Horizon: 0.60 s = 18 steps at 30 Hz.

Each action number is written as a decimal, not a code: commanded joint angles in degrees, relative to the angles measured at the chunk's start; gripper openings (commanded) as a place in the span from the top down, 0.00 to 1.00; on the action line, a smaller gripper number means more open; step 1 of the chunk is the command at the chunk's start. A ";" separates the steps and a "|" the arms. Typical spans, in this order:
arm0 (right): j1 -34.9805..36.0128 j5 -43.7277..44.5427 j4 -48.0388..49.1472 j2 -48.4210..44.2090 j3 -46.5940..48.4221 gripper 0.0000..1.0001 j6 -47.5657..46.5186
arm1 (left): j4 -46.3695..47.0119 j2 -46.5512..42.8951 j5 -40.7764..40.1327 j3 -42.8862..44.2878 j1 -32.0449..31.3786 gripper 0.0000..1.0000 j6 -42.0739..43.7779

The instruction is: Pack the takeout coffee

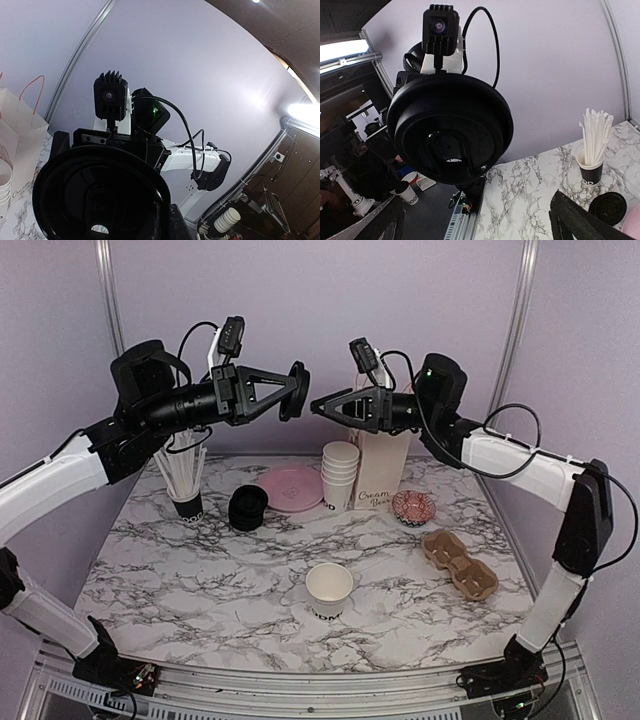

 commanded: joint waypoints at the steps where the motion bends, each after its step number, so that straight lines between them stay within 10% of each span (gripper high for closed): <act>1: 1.62 -0.27 2.01 0.89 3.18 0.01 1.18 | 3.71 1.13 1.09 0.61 -0.64 0.93 -0.96; 18: 2.45 -1.36 7.50 1.70 2.99 0.16 5.36 | 5.43 5.01 1.76 1.89 -1.73 0.93 -1.89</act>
